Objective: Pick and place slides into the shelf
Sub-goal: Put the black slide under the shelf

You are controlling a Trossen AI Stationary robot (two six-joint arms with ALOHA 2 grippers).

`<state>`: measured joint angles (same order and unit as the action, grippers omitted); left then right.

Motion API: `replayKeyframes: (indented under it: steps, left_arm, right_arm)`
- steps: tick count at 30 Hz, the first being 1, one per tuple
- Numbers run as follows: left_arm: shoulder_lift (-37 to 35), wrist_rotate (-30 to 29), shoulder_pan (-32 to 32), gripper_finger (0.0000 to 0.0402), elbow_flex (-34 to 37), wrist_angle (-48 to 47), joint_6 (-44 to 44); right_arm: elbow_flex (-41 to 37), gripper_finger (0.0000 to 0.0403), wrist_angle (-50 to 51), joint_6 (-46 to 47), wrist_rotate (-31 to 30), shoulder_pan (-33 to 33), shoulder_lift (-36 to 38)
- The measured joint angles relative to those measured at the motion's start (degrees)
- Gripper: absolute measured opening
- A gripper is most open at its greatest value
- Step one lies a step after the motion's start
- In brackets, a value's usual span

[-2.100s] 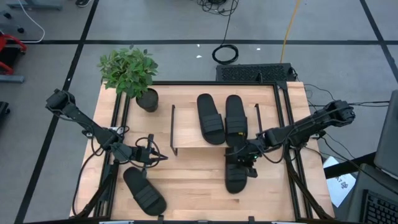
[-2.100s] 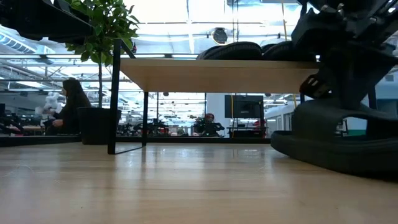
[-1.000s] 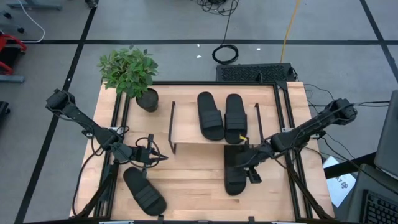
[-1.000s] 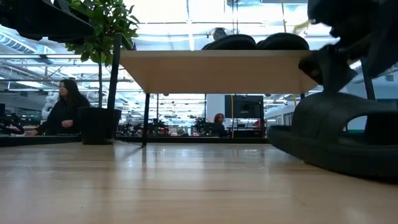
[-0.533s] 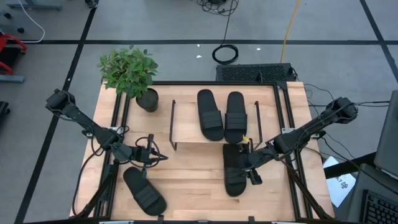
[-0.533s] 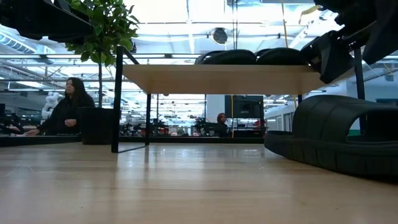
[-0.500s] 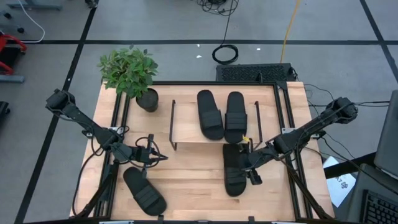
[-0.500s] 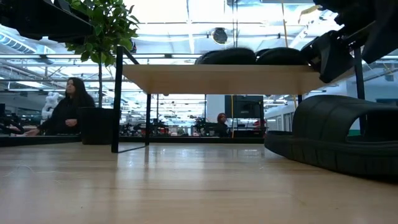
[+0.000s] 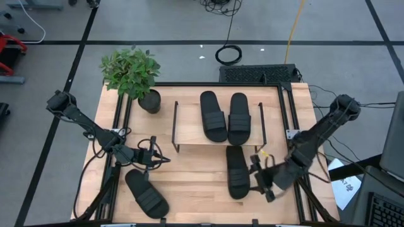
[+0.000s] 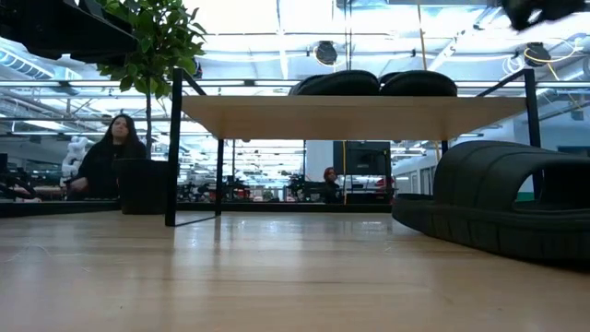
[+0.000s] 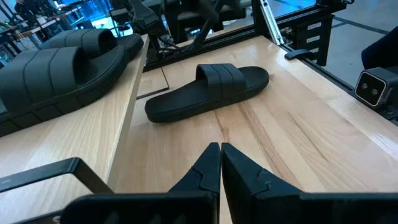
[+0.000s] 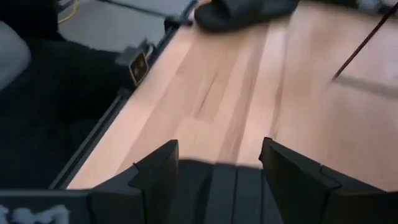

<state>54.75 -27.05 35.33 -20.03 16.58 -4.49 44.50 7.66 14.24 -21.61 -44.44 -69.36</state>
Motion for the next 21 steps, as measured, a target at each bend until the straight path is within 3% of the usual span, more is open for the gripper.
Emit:
replayKeyframes:
  steps: [8, 13, 18, 21]
  left_arm:
    - [0.0, 0.0, 0.0, 0.0017, 0.0, -0.1, -1.1]
    - [0.0, 0.0, 0.0, 0.0017, 0.0, -0.4, -1.2]
    - [0.0, 0.0, 0.0, 0.0017, 0.0, -1.6, -1.3]
    - [0.0, -0.3, 0.0, 0.0017, 0.0, -1.8, -1.3]
  right_arm:
    - [3.2, 0.0203, 3.6, -3.8, -18.9, -11.9, 0.0]
    - [3.5, 0.0188, 10.2, 0.9, -30.8, -16.5, -1.3]
    - [3.5, 0.0167, 14.2, 0.9, -33.5, -16.8, -5.5]
    - [2.2, 0.0159, 9.1, -0.8, -30.3, -15.9, -6.9]
